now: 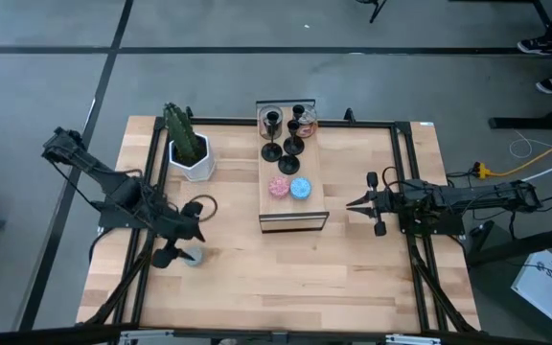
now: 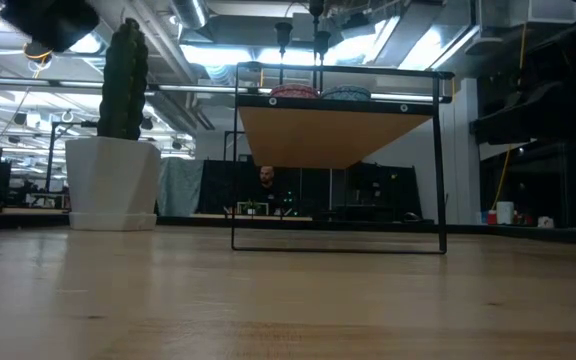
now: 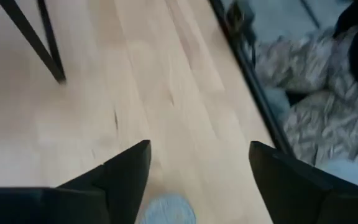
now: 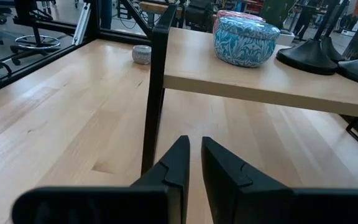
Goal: Pick & Place candle stick holders
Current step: Put the small green scented candle on the shelf
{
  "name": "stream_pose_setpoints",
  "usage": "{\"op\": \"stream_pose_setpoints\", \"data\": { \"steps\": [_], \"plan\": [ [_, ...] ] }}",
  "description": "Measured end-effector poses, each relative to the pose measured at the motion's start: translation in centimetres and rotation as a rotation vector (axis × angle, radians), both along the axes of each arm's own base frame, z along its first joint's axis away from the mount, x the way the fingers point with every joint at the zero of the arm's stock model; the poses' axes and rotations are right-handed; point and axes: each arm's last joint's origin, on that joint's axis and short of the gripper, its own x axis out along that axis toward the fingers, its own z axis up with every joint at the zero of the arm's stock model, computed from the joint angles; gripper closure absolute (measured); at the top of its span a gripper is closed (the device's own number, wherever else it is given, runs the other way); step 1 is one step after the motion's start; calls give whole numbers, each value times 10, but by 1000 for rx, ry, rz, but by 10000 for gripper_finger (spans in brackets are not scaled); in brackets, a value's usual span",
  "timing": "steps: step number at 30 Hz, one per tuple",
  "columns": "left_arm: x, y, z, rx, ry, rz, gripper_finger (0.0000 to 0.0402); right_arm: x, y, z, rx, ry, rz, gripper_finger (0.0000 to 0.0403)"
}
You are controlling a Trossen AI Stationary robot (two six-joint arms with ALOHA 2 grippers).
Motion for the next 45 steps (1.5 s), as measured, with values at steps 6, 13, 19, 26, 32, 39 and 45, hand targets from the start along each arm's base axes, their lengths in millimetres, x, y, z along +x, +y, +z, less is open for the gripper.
{"op": "stream_pose_setpoints", "data": {
  "steps": [6,13,19,26,32,39,45],
  "plan": [
    [-1,-10,-19,86,167,-34,105,0,0,0,0,0,0,358],
    [8,-22,-43,214,300,-41,98,0,0,0,0,0,0,357],
    [18,-34,-65,285,400,-44,98,0,0,0,-1,0,0,357],
    [24,-46,-89,374,490,-64,98,0,0,0,-1,0,-1,357],
    [27,-52,-104,432,538,-73,98,0,0,0,-1,0,-2,357],
    [27,-57,-111,477,546,-77,97,0,0,0,-1,0,-2,357],
    [26,-58,-112,492,534,-79,97,0,0,0,-2,0,-2,357]
  ]
}}
